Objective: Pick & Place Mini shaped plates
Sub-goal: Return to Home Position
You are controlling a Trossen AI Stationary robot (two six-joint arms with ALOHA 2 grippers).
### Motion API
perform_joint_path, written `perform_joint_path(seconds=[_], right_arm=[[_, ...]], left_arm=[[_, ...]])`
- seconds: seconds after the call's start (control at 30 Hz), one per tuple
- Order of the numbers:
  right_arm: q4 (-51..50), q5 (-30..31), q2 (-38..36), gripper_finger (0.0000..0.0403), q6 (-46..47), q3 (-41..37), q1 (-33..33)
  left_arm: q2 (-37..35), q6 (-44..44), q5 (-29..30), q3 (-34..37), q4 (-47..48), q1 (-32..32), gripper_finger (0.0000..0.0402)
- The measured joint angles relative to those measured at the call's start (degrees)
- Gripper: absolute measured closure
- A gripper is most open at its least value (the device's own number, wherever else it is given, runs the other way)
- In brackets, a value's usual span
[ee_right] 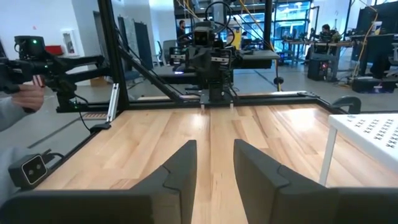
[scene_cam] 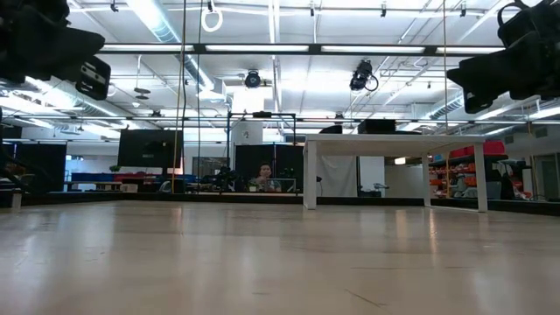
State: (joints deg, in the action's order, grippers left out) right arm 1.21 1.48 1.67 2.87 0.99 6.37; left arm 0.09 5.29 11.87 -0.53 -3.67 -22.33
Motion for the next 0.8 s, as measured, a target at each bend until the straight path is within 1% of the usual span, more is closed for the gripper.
perform_joint_path(seconds=[0.1,0.27,0.53,0.8], right_arm=[[0.0,0.0,0.0,0.0293,0.0,0.0,0.0],[0.0,0.0,0.0,0.0293,0.0,0.0,0.0],[0.0,0.0,0.0,0.0293,0.0,0.0,0.0],[0.0,0.0,0.0,0.0293,0.0,0.0,0.0]], left_arm=[[0.2,0.0,-1.2,0.1,-0.1,0.0,0.0397],[1.1,1.6,0.9,0.0,0.7,0.0,0.0396],[1.4,2.0,1.2,0.1,0.2,0.0,0.0383],[1.4,2.0,1.4,0.1,-0.1,0.0,0.0381]])
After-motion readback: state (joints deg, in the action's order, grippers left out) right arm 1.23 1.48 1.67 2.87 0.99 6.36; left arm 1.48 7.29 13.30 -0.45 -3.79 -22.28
